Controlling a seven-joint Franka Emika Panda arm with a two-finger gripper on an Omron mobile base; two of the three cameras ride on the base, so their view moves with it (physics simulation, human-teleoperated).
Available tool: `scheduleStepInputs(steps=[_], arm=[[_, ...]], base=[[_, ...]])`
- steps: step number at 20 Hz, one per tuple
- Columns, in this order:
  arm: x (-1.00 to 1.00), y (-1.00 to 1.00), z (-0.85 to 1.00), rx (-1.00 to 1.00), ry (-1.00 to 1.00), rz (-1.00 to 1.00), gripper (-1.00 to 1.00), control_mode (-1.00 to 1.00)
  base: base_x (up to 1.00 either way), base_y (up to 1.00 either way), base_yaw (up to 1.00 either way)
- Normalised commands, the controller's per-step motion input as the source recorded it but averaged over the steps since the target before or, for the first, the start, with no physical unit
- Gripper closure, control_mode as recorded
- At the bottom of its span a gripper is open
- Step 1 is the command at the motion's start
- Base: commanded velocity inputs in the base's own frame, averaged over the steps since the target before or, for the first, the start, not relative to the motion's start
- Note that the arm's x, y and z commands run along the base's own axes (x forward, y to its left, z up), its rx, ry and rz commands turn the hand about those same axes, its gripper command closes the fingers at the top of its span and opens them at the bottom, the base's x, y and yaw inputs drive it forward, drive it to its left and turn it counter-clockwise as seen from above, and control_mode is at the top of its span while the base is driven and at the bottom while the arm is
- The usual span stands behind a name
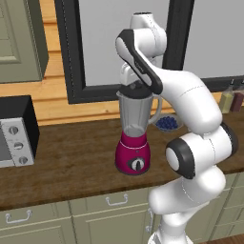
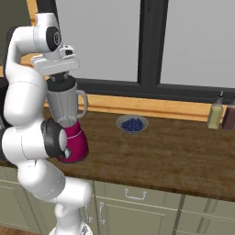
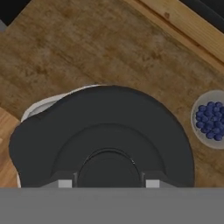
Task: Close the lid blender by securely placing the lid on top.
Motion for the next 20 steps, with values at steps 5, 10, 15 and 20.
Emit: scheduleStepInputs(steps=[5,10,15,20], arm=[[-0.15,0.0,-0.05,0.0,0.01,0.0,1.0,-1.0],[-0.04,0.0,-0.15,0.0,0.0,0.0,1.0,-1.0],[0.0,0.0,-0.21,-0.01,0.0,0.0,1.0,-1.0],[0.01,0.0,-0.16,-0.02,-0.03,0.0,1.0,-1.0]], base=[[0.0,0.0,0.0],[0.0,0.0,0.0],[0.0,0.0,0.0],[0.0,0.0,0.0]])
